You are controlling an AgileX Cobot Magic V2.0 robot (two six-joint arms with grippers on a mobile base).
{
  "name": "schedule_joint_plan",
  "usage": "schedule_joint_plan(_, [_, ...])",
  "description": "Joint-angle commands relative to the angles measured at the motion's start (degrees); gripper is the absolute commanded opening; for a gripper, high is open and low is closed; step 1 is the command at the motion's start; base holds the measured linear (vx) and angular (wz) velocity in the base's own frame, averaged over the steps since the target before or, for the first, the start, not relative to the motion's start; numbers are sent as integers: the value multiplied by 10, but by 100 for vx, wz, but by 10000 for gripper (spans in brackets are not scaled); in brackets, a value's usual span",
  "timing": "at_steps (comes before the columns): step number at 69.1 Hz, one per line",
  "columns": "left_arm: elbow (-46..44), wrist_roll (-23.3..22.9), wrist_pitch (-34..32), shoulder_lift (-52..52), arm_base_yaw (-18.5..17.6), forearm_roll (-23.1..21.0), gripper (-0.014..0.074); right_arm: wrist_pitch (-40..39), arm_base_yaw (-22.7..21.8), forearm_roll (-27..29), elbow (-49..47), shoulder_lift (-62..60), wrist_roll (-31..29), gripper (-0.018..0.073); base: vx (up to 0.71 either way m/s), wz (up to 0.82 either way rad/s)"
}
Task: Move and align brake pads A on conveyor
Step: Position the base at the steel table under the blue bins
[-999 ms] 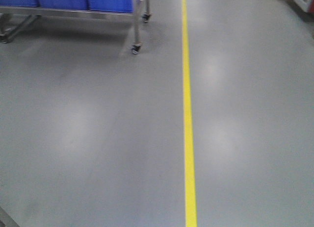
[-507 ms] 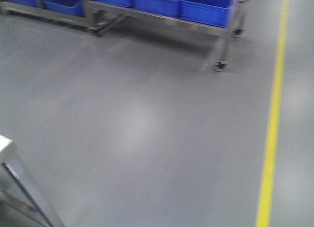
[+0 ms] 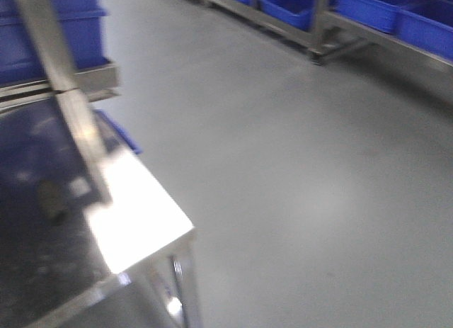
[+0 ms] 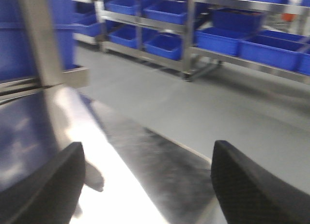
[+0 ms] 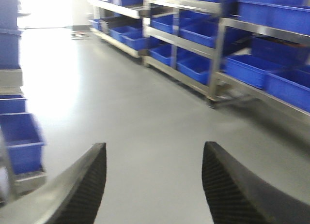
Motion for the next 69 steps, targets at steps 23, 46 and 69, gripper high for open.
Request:
schedule_joint_plan(23, [-14,0,-40,9,-1,-5,512,-42,0,-4,-14,7,0,416,21,99])
schedule_joint_plan(46, [-14,0,-40,9,-1,-5,512,-42,0,-4,-14,7,0,416,13,72])
schedule_joint_plan(69, [-14,0,-40,9,-1,-5,512,-42,0,-4,-14,7,0,416,5,22])
